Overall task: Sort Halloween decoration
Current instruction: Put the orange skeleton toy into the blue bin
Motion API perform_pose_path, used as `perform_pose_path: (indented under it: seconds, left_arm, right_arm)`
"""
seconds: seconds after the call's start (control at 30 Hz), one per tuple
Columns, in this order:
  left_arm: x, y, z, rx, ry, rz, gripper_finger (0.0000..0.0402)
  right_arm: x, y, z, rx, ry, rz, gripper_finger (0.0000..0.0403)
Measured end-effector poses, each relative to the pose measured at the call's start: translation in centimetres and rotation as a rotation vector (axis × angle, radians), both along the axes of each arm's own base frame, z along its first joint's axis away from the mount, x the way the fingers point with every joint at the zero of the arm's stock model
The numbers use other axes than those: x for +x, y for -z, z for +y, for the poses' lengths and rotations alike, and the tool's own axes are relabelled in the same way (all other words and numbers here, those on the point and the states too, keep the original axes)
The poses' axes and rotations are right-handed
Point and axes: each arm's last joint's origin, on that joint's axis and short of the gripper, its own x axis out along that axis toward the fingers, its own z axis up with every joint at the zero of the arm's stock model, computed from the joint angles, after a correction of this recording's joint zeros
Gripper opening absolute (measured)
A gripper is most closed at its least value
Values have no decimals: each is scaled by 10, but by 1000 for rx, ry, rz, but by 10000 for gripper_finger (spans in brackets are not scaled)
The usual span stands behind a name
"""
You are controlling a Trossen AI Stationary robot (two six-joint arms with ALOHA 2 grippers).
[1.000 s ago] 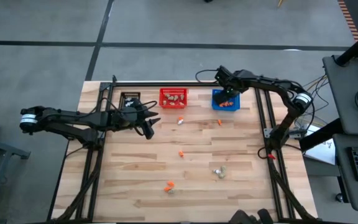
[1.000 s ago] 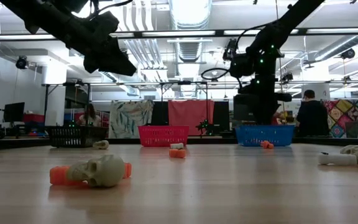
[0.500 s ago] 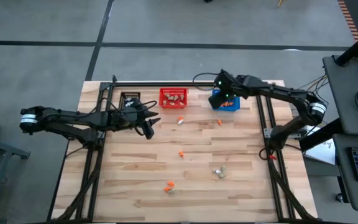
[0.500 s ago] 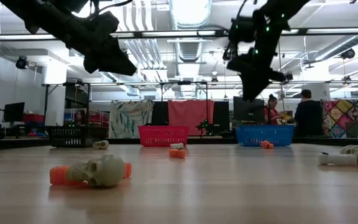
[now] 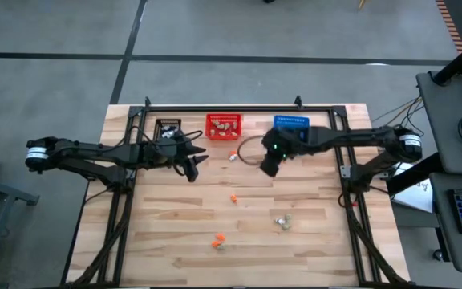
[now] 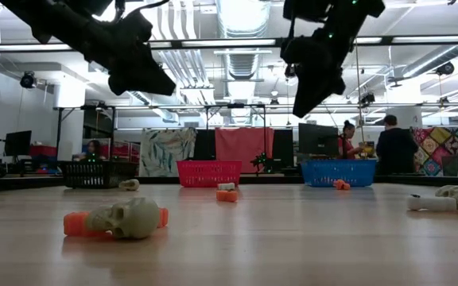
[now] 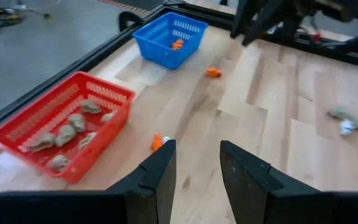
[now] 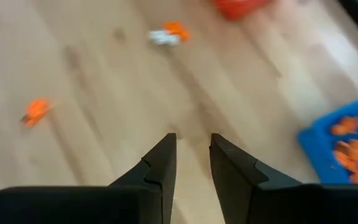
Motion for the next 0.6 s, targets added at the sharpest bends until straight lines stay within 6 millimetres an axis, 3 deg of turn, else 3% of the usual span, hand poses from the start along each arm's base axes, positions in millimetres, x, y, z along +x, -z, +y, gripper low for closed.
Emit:
perform_pose_path:
  seconds: [0.23, 0.6]
  left_arm:
    - [3, -4, -9, -31, 113, -53, 107]
    - [15, -4, -24, -9, 188, -113, 107]
  right_arm:
    - [-6, 15, 40, -10, -197, -63, 85]
    - [-34, 24, 65, -9, -287, -246, 77]
